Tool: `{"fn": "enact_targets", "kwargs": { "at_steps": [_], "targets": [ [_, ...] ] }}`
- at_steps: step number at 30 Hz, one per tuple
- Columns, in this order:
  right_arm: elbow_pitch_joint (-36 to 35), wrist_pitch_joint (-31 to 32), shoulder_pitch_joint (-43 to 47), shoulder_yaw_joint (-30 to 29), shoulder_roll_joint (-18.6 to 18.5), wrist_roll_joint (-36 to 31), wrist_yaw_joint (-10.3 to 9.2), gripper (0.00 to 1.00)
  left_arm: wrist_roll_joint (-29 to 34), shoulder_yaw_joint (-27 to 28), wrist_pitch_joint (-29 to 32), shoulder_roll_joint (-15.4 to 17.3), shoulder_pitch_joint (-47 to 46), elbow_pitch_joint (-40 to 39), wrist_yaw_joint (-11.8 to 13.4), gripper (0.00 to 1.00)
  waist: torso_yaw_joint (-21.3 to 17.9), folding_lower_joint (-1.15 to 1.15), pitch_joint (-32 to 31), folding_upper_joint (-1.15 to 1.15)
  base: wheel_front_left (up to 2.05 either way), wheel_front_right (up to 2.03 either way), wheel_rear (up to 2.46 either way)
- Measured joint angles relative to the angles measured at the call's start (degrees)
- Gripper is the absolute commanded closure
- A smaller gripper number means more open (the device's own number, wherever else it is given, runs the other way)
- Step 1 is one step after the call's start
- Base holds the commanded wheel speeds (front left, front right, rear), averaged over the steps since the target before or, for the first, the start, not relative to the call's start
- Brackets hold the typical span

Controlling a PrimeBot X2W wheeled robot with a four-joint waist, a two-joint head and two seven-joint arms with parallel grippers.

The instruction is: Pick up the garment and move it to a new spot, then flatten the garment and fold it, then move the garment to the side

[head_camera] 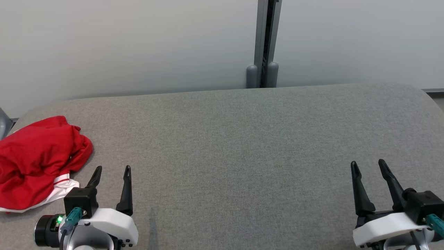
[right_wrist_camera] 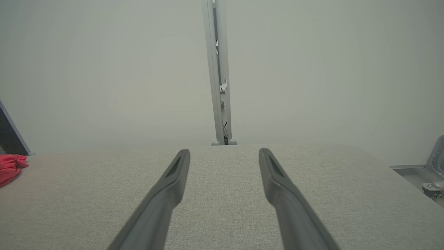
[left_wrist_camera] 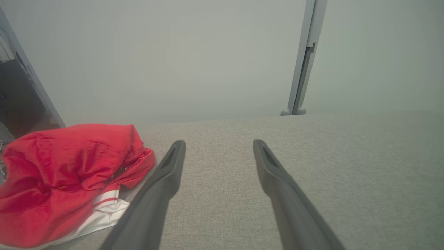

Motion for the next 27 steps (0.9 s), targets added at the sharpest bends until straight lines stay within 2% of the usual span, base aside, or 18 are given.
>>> {"fn": "enact_targets", "kwargs": {
  "at_steps": [7, 27],
  "targets": [
    [0.52, -1.03, -0.51, 0.32, 0.08, -0.94, 0.0, 0.0, 1.36, 0.08, -0.19, -0.03, -1.01, 1.14, 0.6, 0.0, 0.11, 0.0, -0.02, 0.0, 0.0, 0.0, 0.0],
    [0.53, -0.78, -0.54, -0.54, 0.29, -0.47, 0.0, 0.0, -0.13, -0.56, -0.57, -0.12, -1.19, 2.03, 0.41, 0.0, 1.71, 0.0, 0.06, 0.0, 0.0, 0.0, 0.0]
  ]
}}
